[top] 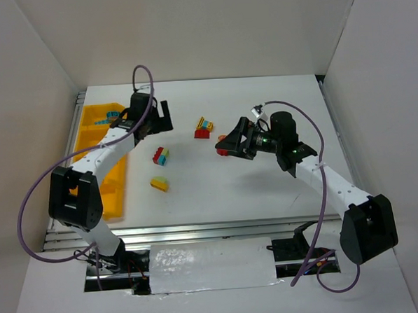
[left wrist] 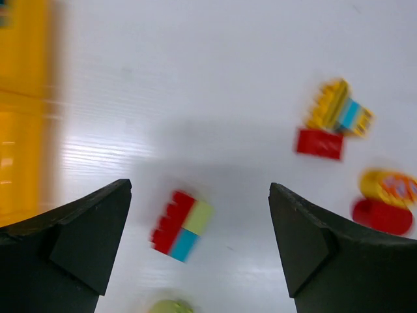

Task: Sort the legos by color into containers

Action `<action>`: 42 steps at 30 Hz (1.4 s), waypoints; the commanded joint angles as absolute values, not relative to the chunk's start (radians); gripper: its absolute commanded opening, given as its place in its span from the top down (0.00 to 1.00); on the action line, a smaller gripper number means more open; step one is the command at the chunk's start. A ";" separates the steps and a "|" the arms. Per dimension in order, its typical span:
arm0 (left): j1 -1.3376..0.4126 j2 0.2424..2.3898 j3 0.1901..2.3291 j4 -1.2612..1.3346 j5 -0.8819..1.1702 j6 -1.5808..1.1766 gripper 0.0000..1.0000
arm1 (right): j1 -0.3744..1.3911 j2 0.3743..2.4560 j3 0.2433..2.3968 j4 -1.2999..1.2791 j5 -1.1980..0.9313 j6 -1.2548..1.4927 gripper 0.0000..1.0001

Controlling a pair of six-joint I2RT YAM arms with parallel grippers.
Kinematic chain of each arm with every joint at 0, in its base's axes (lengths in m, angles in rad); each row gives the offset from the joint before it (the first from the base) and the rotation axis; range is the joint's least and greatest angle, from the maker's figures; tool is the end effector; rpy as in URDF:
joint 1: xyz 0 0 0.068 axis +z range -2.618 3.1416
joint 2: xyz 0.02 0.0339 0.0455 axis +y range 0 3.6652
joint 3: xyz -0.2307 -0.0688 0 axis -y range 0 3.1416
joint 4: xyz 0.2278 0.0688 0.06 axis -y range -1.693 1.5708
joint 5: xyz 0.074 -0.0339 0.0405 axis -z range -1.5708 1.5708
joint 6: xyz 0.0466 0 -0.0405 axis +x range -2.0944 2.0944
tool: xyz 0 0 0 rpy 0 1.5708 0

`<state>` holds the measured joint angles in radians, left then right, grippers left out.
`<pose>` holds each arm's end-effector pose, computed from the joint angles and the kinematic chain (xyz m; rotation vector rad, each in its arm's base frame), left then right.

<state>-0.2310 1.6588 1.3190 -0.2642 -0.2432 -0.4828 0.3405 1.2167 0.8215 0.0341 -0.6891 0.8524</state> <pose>0.3658 -0.0745 0.2562 -0.4075 2.1195 -0.1484 0.2505 0.1202 0.2587 0.0272 2.1314 1.4176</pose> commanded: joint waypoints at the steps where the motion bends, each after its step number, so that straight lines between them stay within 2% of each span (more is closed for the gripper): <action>1: -0.268 1.672 1.293 -0.272 -0.068 -0.359 0.00 | 0.347 1.204 0.847 0.023 -0.706 0.793 0.00; 5: -0.268 1.664 1.212 -0.245 -0.020 -0.360 0.00 | 0.348 1.192 0.839 0.008 -0.712 0.747 0.00; 11: -0.265 1.739 1.226 -0.270 -0.060 -0.336 0.00 | 0.345 1.198 0.815 0.008 -0.729 0.735 0.00; 18: -0.253 1.807 1.212 -0.256 -0.015 -0.344 0.01 | 0.345 1.200 0.805 -0.017 -0.723 0.715 0.00; 26: -0.241 1.844 1.163 -0.229 -0.026 -0.362 0.16 | 0.348 1.210 0.795 -0.003 -0.729 0.724 0.00; 29: -0.241 1.870 1.169 -0.235 -0.014 -0.360 0.27 | 0.348 1.210 0.792 -0.003 -0.729 0.724 0.00; 33: -0.239 1.865 1.157 -0.221 -0.009 -0.365 0.25 | 0.351 1.206 0.793 -0.011 -0.723 0.715 0.00; 36: -0.241 1.864 1.155 -0.215 0.008 -0.361 0.48 | 0.351 1.209 0.795 -0.012 -0.718 0.712 0.00; 37: -0.241 1.864 1.155 -0.215 0.011 -0.359 0.66 | 0.350 1.210 0.795 -0.015 -0.718 0.712 0.01; 38: -0.241 1.862 1.155 -0.212 0.024 -0.364 0.73 | 0.350 1.209 0.795 -0.015 -0.715 0.712 0.00; 39: -0.239 1.853 1.152 -0.210 0.032 -0.364 0.88 | 0.351 1.209 0.795 -0.014 -0.713 0.712 0.00; 41: -0.244 1.839 1.149 -0.207 0.052 -0.370 0.99 | 0.351 1.210 0.795 -0.021 -0.697 0.709 0.00; 42: -0.247 1.815 1.141 -0.203 0.060 -0.370 1.00 | 0.351 1.213 0.798 -0.029 -0.684 0.701 0.00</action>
